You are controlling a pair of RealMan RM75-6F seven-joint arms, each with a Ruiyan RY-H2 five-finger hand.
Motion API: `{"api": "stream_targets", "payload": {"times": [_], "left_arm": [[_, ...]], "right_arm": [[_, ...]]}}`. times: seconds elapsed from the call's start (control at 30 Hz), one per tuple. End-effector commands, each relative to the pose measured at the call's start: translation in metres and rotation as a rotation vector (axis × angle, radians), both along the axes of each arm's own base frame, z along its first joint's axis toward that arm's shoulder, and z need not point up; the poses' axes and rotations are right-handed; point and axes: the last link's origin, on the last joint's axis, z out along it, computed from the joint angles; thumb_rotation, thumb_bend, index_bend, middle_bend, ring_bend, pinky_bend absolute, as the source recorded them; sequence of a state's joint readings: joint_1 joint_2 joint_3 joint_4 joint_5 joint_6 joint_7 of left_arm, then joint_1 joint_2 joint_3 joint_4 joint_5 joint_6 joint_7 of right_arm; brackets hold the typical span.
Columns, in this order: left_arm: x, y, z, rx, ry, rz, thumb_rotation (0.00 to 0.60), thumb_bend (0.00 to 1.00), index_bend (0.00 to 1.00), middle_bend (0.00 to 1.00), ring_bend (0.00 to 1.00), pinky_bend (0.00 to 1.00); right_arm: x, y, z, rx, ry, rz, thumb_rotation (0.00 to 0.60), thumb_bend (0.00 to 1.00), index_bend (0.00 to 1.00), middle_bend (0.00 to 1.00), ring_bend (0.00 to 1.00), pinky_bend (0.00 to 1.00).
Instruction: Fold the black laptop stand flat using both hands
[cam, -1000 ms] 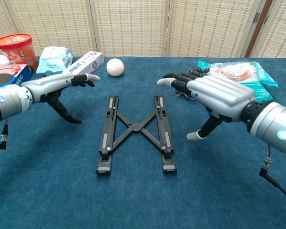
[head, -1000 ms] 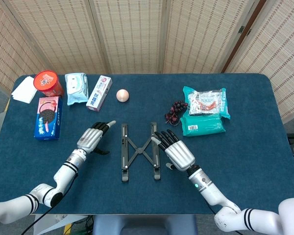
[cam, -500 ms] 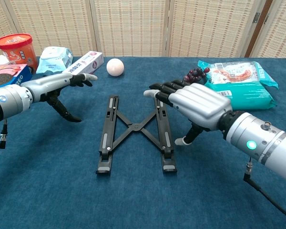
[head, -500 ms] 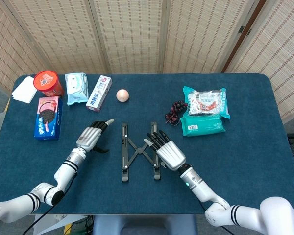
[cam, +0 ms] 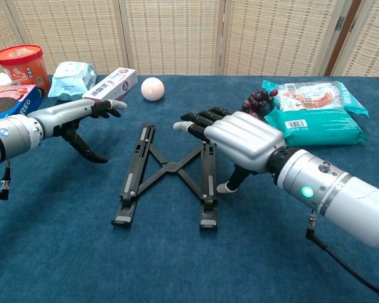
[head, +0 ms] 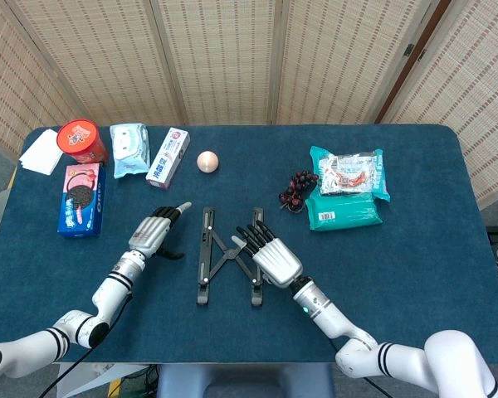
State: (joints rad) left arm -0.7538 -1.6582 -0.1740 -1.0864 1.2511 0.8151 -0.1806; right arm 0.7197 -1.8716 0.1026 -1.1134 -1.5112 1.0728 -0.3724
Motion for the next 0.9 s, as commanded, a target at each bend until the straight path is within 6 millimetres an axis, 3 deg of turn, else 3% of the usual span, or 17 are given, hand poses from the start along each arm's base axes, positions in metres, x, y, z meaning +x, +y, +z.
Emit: {"api": "stream_targets", "payload": {"times": [0.03, 0.9], "left_arm": [[0.0, 0.0, -0.002, -0.006, 0.001, 0.002, 0.6, 0.12, 0.0, 0.12, 0.1, 0.09], [-0.004, 0.003, -0.022, -0.028, -0.054, 0.05, 0.6, 0.12, 0.0, 0.12, 0.1, 0.09]], "right_arm": [[0.003, 0.0, -0.002, 0.003, 0.001, 0.006, 0.6, 0.02, 0.0, 0.0, 0.0, 0.0], [0.013, -0.002, -0.011, -0.01, 0.01, 0.023, 0.6, 0.02, 0.0, 0.0, 0.0, 0.0]]}}
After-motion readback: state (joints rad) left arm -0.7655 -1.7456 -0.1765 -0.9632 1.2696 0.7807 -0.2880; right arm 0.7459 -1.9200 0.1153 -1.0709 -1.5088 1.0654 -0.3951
